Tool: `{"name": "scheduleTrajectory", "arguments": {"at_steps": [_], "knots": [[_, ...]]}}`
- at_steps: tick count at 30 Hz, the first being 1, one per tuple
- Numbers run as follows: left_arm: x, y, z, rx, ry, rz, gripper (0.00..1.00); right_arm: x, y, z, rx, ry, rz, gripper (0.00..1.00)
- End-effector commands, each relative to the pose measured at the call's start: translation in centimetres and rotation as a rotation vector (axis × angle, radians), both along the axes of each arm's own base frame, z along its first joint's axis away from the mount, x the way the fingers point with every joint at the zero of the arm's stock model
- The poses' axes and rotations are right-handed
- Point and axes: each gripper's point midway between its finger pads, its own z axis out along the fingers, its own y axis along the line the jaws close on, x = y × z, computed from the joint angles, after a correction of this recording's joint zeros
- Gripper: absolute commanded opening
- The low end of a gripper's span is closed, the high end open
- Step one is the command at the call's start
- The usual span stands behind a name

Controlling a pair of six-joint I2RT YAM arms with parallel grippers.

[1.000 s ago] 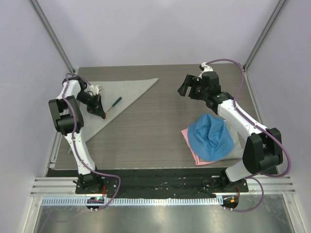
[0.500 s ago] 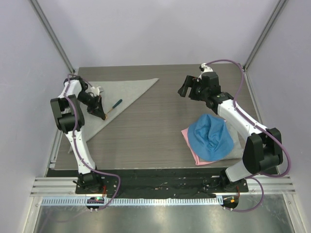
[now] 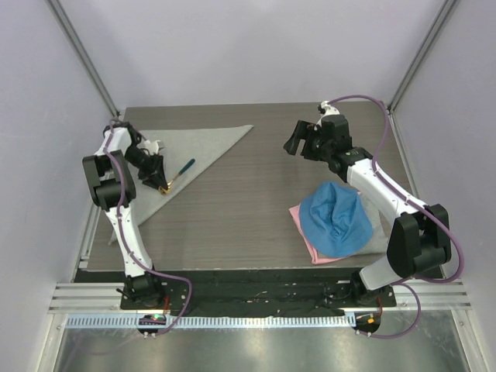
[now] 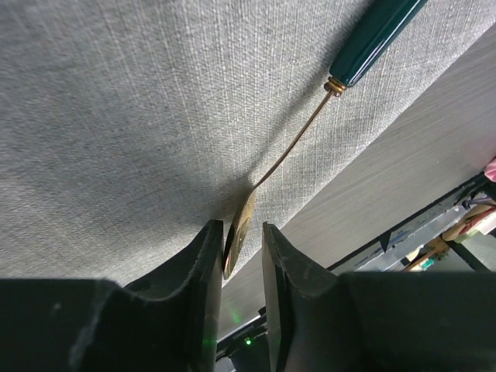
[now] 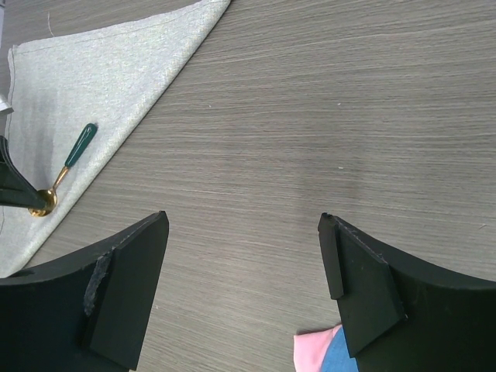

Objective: Fold the napkin, place the utensils inside, and roll it up
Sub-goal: Place the utensil onto the napkin, then fold the napkin

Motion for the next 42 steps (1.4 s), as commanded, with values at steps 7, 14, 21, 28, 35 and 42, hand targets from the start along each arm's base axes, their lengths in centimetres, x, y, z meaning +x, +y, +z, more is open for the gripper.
{"name": "scheduleTrajectory", "arguments": {"at_steps": [7,14,21,28,35,42], "knots": [[2.6,1.7,1.3,0.084,-0.069,0.035,0.41,0.0,-0.2,0.7,0.009,-0.025,-0.007,0.87],[3.0,2.5,2.0,0.145,-0.087,0.063,0.69,0.3,0.1,-0.3,0.007,-0.001,0.004,0.87],[5.9,3.2,7.5,0.227,-0.273,0.108,0.85,1.7,1.2,-0.7,0.024,0.005,0.032,0.85],[7.8,2.2,13.4,0.44,-0.456,0.211,0.88,4.8,4.5,-1.0,0.054,0.001,0.084,0.81],[5.8,-0.6,18.8,0.439,-0.685,0.383,0.93,9.6,10.5,-2.7,0.182,0.045,0.125,0.75],[3.2,-0.5,20.0,0.452,-0.776,0.425,0.96,15.4,13.4,-6.4,0.274,0.081,0.075,0.67]]}}
